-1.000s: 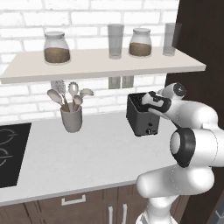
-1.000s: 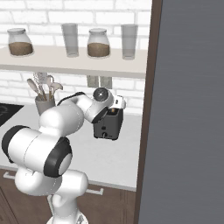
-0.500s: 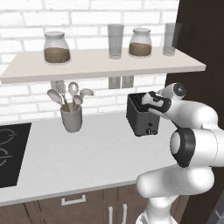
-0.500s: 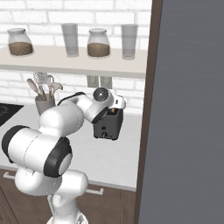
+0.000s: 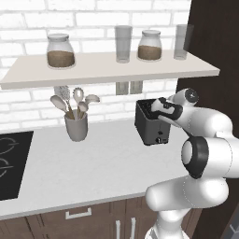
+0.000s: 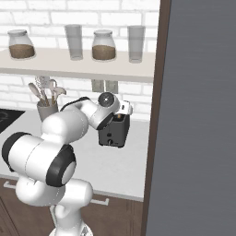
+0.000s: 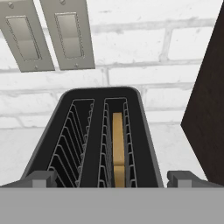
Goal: Start the toaster. Once the lever pops up, take the bread to the plate on the dining counter.
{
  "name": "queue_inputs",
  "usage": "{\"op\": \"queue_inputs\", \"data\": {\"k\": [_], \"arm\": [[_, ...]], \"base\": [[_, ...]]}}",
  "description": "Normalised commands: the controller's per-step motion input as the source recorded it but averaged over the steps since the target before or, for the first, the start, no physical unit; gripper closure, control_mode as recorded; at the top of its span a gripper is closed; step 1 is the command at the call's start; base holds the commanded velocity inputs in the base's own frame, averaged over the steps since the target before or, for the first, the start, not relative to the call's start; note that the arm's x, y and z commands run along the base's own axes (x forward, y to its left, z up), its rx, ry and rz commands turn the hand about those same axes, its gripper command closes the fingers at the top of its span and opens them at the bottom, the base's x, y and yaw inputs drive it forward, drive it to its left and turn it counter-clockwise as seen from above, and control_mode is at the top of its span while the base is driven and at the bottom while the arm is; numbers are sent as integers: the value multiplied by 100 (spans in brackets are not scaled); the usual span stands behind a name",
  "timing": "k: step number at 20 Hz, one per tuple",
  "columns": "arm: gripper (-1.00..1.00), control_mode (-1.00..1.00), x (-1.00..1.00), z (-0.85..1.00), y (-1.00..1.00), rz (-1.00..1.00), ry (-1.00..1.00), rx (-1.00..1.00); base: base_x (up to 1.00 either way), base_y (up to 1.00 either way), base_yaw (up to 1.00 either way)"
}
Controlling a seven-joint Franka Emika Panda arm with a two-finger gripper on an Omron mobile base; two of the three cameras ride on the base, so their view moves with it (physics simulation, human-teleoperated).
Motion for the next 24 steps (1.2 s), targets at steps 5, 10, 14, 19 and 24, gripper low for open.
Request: {"op": "queue_inputs", "data": {"k": [5, 10, 14, 19, 24], "arm": [[-100, -100, 0, 0, 0, 0, 0, 0], [-100, -100, 0, 0, 0, 0, 0, 0], [-100, -100, 0, 0, 0, 0, 0, 0], [-100, -100, 0, 0, 0, 0, 0, 0], [-100, -100, 0, 0, 0, 0, 0, 0]], "base": [[0, 0, 0], [0, 0, 0], [0, 0, 0], [0, 0, 0], [0, 0, 0]]}}
